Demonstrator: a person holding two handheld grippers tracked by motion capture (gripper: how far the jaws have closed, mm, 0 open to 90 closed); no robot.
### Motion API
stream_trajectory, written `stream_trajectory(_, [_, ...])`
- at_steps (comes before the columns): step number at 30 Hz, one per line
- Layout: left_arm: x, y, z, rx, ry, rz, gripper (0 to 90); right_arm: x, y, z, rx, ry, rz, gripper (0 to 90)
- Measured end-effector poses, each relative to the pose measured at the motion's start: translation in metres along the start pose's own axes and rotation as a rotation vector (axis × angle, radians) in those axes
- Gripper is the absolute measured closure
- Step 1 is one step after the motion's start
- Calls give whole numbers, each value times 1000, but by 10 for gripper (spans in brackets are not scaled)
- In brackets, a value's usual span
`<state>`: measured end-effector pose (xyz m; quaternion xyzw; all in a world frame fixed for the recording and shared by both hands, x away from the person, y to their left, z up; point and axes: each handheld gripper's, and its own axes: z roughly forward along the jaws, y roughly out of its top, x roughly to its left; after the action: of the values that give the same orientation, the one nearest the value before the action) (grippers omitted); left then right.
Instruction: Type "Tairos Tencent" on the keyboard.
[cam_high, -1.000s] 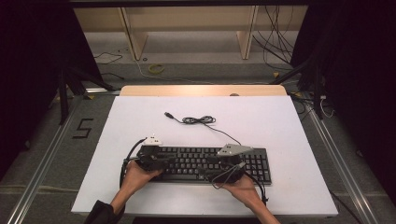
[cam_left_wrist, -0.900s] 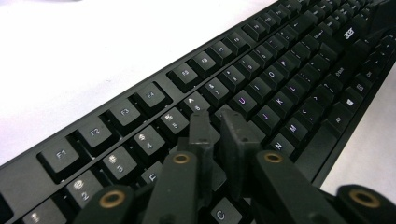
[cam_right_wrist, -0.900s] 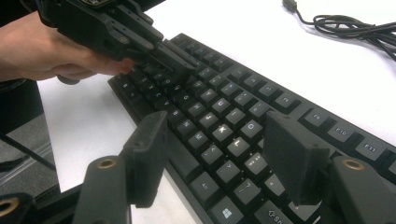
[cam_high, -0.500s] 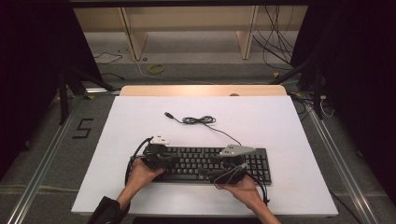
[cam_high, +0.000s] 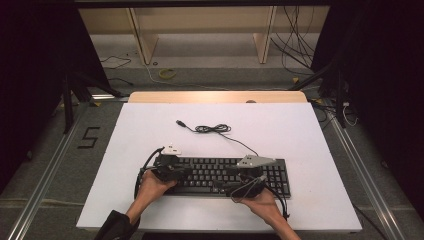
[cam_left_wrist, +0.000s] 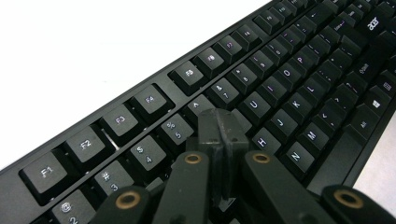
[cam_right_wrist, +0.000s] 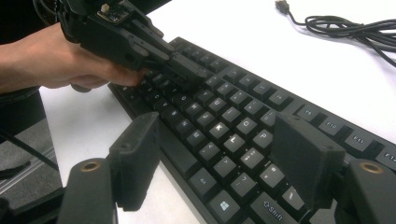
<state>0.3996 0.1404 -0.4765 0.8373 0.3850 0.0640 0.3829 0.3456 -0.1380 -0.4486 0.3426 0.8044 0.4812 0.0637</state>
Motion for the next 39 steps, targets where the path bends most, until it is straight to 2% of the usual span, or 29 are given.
stream_trajectory(2, [0,0,-1,-2,2,-3,891,0,0,-1,-3,-1,-2,334])
stream_trajectory(4, [0,1,-2,-3,-12,-16,833,0,0,-1,-5,-1,1,332])
stream_trajectory(10, [0,3,-9,-15,-21,-8,713,-1,0,-2,-15,-5,1,329])
stream_trajectory(13, [1,3,-13,-31,-24,-26,631,-1,0,-3,-18,-6,1,329])
stream_trajectory(17, [4,3,-19,-53,-67,-46,493,-3,0,-4,-23,-10,2,329])
stream_trajectory(20, [4,3,-23,-82,-95,-46,400,-4,0,-6,-32,-14,5,329])
stream_trajectory(24, [1,1,-29,-124,-137,-44,320,-6,-1,-11,-44,-17,10,329])
stream_trajectory(28, [-2,-1,-36,-163,-148,-34,273,-9,-3,-16,-58,-21,16,330])
stream_trajectory(34, [-4,-6,-47,-239,-167,-45,239,-13,-7,-21,-72,-24,23,330])
stream_trajectory(39, [-5,-13,-55,-266,-159,-61,225,-15,-9,-27,-83,-27,27,330])
